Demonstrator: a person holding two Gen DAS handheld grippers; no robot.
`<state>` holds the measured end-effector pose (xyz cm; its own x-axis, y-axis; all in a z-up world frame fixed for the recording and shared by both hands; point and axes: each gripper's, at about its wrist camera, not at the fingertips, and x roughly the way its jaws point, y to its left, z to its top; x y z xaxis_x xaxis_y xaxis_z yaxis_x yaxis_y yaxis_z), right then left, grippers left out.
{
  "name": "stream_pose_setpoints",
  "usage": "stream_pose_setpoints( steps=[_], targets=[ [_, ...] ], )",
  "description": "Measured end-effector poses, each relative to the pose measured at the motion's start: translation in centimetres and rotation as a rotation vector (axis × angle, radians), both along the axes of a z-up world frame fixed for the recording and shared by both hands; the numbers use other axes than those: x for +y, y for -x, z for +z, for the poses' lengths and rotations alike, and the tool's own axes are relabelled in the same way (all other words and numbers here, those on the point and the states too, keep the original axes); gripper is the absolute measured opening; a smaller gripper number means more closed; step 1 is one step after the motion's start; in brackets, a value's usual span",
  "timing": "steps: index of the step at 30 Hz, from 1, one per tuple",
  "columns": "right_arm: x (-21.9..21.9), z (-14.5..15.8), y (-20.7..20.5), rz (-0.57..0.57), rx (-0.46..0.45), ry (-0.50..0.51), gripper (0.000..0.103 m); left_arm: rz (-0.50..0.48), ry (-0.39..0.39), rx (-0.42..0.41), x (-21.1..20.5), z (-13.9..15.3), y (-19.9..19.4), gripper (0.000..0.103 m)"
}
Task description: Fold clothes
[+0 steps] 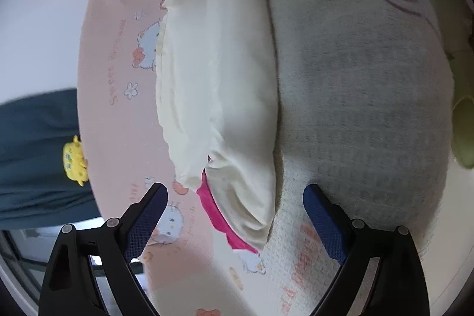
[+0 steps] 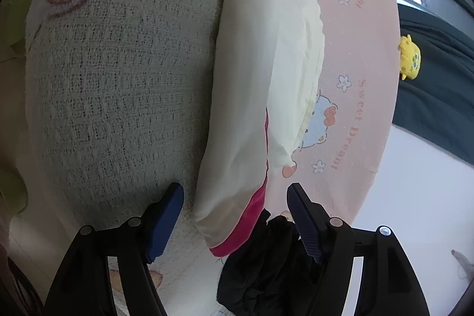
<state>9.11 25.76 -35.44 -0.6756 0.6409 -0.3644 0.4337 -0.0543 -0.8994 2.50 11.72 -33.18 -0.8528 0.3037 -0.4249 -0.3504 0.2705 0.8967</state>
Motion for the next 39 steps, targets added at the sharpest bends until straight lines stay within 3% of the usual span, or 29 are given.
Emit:
stream_pose_setpoints(
  steps=[4,9,12,17,22,29,33,36,38,39],
  targets=[
    [0.3,-0.1,0.2,0.023,-0.016,-0.014,0.077,0.051,-0.032,-0.025,1.4,0.5,1.2,0.094],
    [1.5,0.2,2.0,-0.003,-0.020,-0.003,0.077,0.003,-0.012,0.015,2.9,0.0,2.1,0.094],
    [2.1,0.3,3.0,-0.021,-0.017,0.010,0.078,-0.006,-0.007,0.015,3.1,0.1,2.4,0.100],
    [2.5,0.4,3.1,-0.028,-0.014,0.045,0.076,0.086,-0.048,-0.023,3.8,0.0,3.8,0.100],
    [2.3,-0.3,2.3,-0.029,-0.041,0.079,0.051,0.083,-0.098,-0.067,3.7,0.4,4.5,0.099],
    [3.1,-0.5,1.3,-0.058,0.007,0.234,0.018,0.072,-0.101,-0.028,4.2,0.2,4.4,0.099],
    [2.8,-0.9,1.4,-0.080,0.018,0.228,0.015,0.079,-0.099,-0.023,4.2,0.3,4.3,0.098],
    [2.9,-1.0,1.6,-0.080,0.027,0.223,0.015,0.109,-0.093,-0.045,4.0,0.3,4.3,0.089],
    [2.8,-1.1,1.6,-0.081,0.034,0.220,0.015,0.113,-0.084,-0.064,3.6,0.0,3.8,0.074],
    [2.7,-1.1,1.6,-0.081,0.035,0.213,0.015,0.108,-0.081,-0.067,3.4,-0.3,3.4,0.062]
  ],
)
